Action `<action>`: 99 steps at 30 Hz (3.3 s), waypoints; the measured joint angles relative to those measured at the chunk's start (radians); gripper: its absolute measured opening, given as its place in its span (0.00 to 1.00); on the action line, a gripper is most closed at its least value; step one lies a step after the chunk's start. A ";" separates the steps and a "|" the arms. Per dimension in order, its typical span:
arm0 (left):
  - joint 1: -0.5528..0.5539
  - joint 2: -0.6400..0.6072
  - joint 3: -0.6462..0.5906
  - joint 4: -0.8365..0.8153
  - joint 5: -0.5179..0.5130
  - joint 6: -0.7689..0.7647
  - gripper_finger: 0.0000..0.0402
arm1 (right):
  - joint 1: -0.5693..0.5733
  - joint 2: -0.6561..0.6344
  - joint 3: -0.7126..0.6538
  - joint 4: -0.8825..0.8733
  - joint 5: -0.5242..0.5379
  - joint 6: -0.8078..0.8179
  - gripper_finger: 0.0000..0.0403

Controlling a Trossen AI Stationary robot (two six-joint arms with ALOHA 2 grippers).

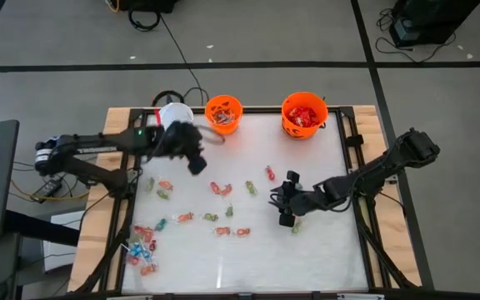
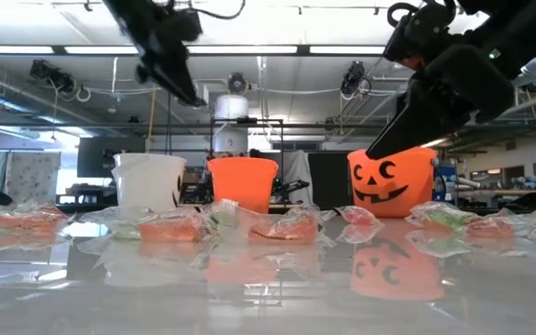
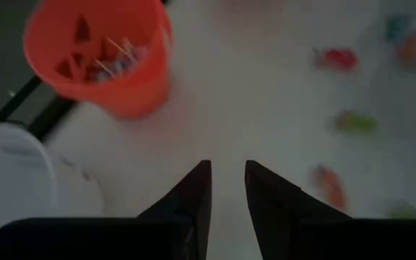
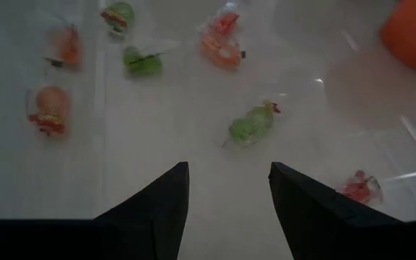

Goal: Sort candy by brand, put in halloween buckets
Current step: Put the red lollipop into the left orange bucket

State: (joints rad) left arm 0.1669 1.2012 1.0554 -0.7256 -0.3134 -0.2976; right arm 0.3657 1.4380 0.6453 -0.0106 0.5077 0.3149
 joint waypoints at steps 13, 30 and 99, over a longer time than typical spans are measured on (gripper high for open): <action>-0.557 0.017 0.000 -0.280 -0.141 -0.652 0.23 | 0.045 0.000 0.000 0.018 -0.057 0.073 0.51; -0.905 0.138 0.000 -0.475 0.118 -1.190 0.23 | 0.067 0.000 0.000 0.072 -0.108 0.084 0.51; -1.143 0.450 -0.124 -0.129 0.239 -1.764 0.21 | 0.083 0.000 0.000 0.092 -0.109 0.051 0.51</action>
State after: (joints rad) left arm -0.9766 1.6510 0.9315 -0.8544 -0.0743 -2.0614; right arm 0.4484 1.4380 0.6453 0.0811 0.3988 0.3661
